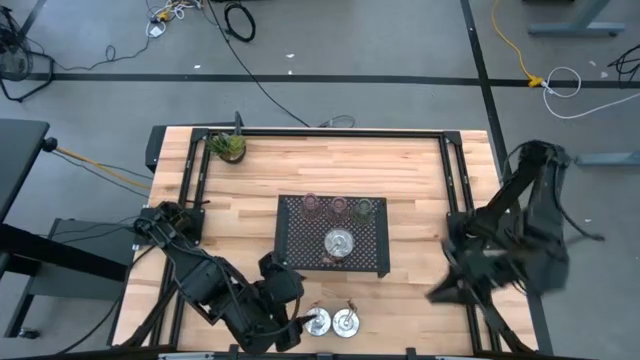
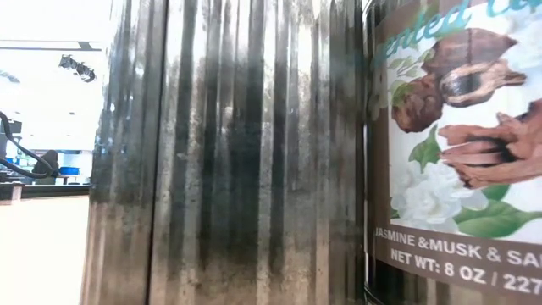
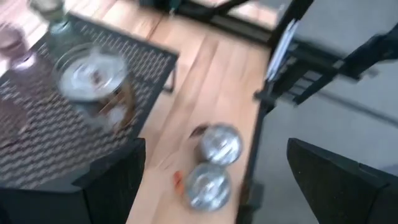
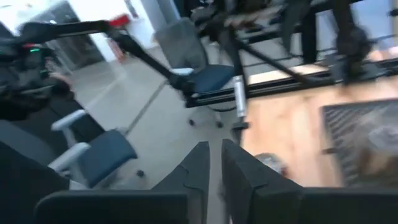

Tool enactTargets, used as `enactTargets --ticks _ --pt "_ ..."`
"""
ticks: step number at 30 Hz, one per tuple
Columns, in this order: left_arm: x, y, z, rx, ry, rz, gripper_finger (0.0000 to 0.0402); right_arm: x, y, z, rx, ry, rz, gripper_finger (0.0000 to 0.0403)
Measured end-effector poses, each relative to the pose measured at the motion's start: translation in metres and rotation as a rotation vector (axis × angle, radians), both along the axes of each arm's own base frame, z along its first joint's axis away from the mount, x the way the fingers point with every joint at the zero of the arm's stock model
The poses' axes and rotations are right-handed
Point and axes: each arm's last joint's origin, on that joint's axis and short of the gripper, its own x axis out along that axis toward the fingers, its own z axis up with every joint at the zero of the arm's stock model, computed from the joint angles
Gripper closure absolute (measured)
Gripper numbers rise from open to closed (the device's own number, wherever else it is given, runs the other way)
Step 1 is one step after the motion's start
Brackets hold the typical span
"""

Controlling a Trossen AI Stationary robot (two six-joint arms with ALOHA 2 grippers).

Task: Pick & Place candle stick holders
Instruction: Put the right silver scented candle on the shelf

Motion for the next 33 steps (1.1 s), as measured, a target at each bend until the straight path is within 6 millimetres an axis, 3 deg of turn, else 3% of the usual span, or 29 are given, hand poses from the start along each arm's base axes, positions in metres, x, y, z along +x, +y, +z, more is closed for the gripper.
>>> enactTargets --ticks 4,7,11,17,21,24,27,33 --pt "0.009 -0.004 0.010 -0.023 -0.131 0.004 0.0012 -0.032 0.031 -0.044 0.094 -0.049 0.042 0.0367" --pt "0.014 -0.007 0.017 0.002 -0.214 -0.021 0.0012 -0.053 0.041 -0.081 0.154 -0.118 0.017 0.0367" --pt "0.017 -0.010 0.025 0.072 -0.283 -0.084 0.0012 -0.070 0.034 -0.134 0.124 -0.130 -0.041 0.0368" --pt "0.023 -0.008 0.031 0.139 -0.338 -0.115 0.0012 -0.072 0.011 -0.201 0.113 -0.044 -0.091 0.0373" --pt "0.027 -0.003 0.032 0.151 -0.355 -0.066 0.0012 -0.065 -0.004 -0.228 0.106 0.002 -0.127 0.0374" --pt "0.030 0.002 0.032 0.155 -0.354 -0.051 0.0012 -0.057 -0.009 -0.235 0.108 0.005 -0.147 0.0374" --pt "0.033 0.006 0.032 0.158 -0.352 -0.038 0.0012 -0.045 -0.007 -0.237 0.070 -0.014 -0.128 0.0374" --pt "0.038 0.014 0.032 0.162 -0.350 -0.017 0.0012 -0.023 0.003 -0.260 0.026 0.006 -0.088 0.0374"
